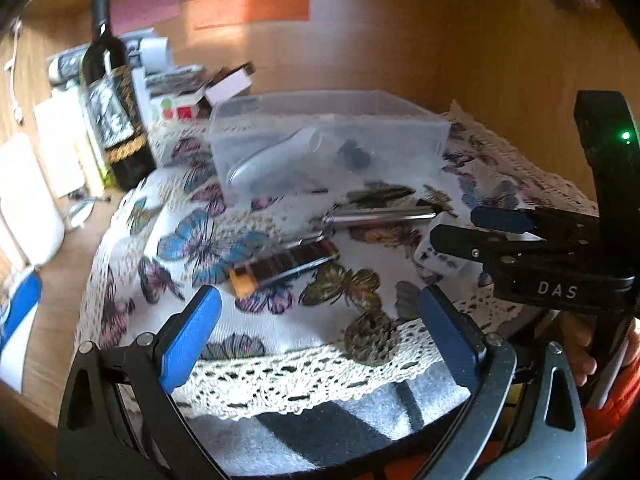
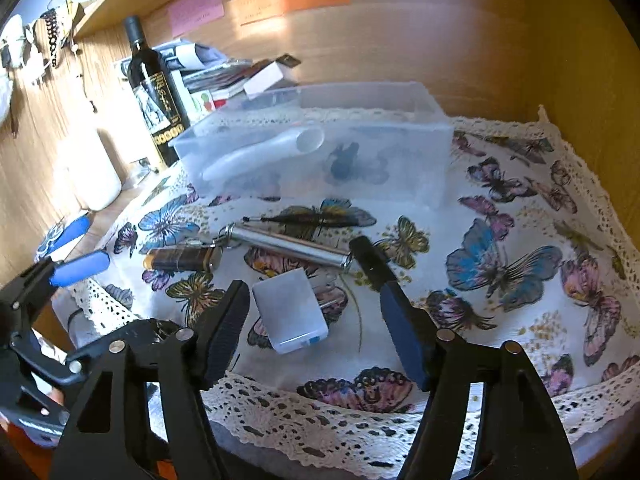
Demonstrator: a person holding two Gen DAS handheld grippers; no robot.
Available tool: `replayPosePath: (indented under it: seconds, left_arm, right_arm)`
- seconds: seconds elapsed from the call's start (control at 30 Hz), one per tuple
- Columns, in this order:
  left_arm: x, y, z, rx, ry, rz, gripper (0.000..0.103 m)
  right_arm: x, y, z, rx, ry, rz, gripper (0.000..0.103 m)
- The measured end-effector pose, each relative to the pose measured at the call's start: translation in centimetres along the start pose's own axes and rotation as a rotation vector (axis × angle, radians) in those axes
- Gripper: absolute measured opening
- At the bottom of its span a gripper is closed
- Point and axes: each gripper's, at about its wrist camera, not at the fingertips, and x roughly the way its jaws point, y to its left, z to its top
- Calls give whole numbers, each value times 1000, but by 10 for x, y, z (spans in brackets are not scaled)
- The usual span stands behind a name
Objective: Organize rigid objects
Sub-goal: 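Grasp the white plug adapter with the right tool while the left tool grasps the bronze ornament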
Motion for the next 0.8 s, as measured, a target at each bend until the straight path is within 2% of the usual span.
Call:
replayPosePath:
  seconds: [0.07,0.13,0.17,0.33,0.4,0.67,0.8]
  left_arm:
    - [3,1,-4,-18,11,-11,100]
    - [6,3,-8,-36,19,-25,93]
    - [8,3,-9,-39,29,-30,85]
    - [11,6,-11,-63,44,-99,50]
    - [9,5,-11,-62,41,-110,29]
    - [9,12,-2,-83,31,-103,27]
    - [2,17,12,-86,-9,-91,27]
  right_arm:
    - [6,1,-1,8,19,15,59]
    - [11,1,-2,15,38,31,50]
    - [14,1,-3,17,47,39,46]
    - [11,2,-4,25,28,34,45]
    - [10,1,-3,28,22,30,45]
    - [1,-1,3,35,-17,23,45]
    - [-7,-3,11,29,-50,19,45]
